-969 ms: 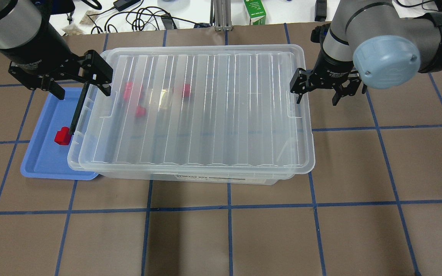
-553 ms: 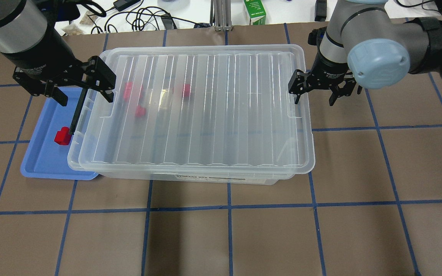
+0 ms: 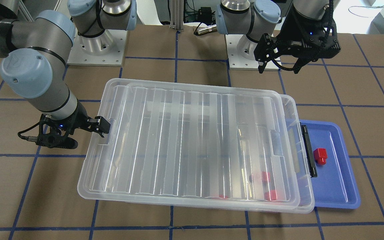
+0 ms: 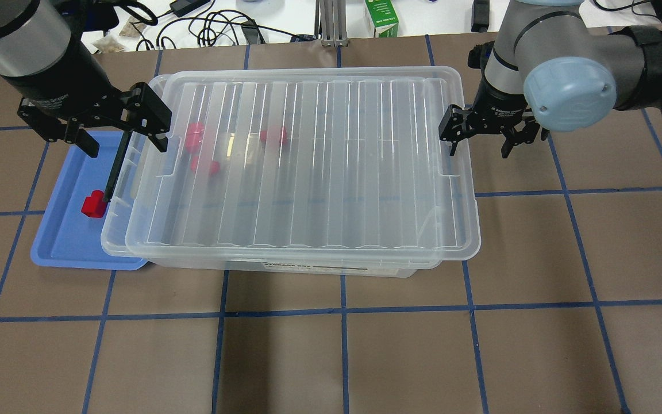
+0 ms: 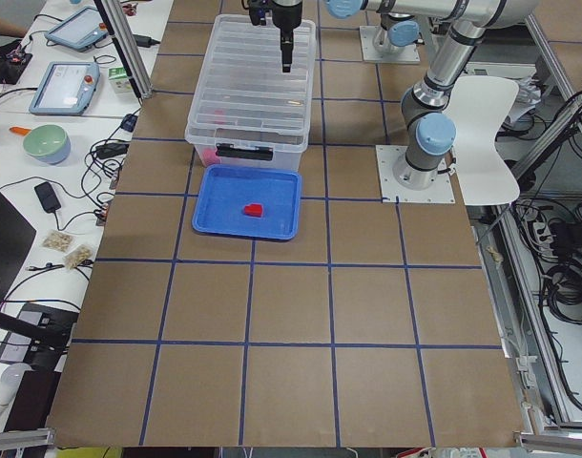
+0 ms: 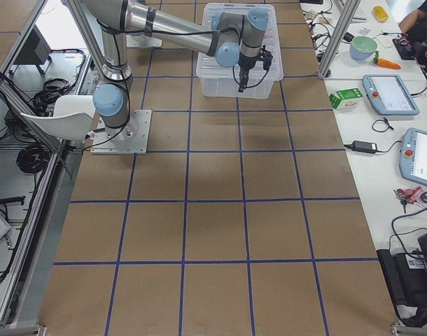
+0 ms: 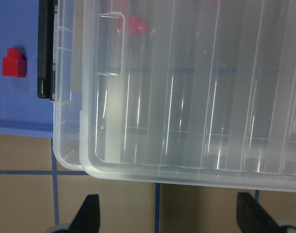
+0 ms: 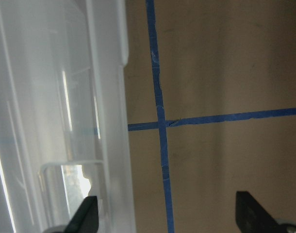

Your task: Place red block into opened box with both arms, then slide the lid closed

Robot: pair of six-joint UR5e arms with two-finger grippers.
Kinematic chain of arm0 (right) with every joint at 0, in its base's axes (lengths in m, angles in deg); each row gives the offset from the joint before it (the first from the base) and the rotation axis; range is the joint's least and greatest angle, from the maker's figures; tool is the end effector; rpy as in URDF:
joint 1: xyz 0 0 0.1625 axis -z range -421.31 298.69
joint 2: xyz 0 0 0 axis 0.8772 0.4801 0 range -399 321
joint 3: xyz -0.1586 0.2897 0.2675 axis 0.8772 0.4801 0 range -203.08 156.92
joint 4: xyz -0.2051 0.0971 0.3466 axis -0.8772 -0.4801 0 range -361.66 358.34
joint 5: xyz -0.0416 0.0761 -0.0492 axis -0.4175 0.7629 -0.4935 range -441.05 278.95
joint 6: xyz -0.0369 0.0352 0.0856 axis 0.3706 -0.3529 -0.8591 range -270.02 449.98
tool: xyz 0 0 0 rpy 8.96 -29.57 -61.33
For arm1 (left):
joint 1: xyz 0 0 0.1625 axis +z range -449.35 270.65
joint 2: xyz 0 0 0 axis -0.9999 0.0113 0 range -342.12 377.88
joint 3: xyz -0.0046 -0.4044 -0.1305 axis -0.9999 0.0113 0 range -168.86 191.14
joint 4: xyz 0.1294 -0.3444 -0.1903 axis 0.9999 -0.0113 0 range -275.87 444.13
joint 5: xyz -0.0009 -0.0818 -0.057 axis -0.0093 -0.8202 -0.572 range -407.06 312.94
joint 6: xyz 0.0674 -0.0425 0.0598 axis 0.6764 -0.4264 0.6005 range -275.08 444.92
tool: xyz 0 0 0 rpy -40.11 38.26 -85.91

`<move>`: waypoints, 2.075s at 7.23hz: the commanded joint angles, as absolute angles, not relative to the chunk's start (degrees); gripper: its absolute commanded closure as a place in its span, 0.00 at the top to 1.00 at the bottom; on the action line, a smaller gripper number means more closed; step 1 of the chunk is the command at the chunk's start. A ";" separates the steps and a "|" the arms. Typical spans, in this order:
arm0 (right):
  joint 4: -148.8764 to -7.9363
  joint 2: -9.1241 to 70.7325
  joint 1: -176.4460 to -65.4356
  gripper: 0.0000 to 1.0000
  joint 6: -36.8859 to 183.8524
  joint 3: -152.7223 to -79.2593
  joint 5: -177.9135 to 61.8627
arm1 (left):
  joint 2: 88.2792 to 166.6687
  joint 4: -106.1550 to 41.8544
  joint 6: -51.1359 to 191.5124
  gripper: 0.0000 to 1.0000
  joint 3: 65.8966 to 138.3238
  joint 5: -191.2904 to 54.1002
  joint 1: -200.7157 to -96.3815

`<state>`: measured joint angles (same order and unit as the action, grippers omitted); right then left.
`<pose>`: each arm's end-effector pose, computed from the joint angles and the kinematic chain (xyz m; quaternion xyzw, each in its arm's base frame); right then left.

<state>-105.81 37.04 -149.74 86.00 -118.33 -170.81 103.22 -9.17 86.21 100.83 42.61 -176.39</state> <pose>0.1183 -0.5669 0.3379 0.0485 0.9978 0.0442 0.0011 -0.1100 -0.4650 0.5234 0.0145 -0.9998 0.0147 0.0023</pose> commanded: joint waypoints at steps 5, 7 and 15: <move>-105.37 37.37 -148.59 1.00 86.47 -118.27 -175.26 | 103.57 -6.57 85.80 1.00 101.23 44.96 -176.36; -104.67 37.64 -145.79 1.00 88.65 -118.27 -175.18 | 103.40 -6.66 85.80 1.00 101.23 44.78 -176.36; -103.26 38.69 -144.81 1.00 92.17 -118.36 -177.73 | 103.31 -6.66 85.97 1.00 101.76 43.47 -176.28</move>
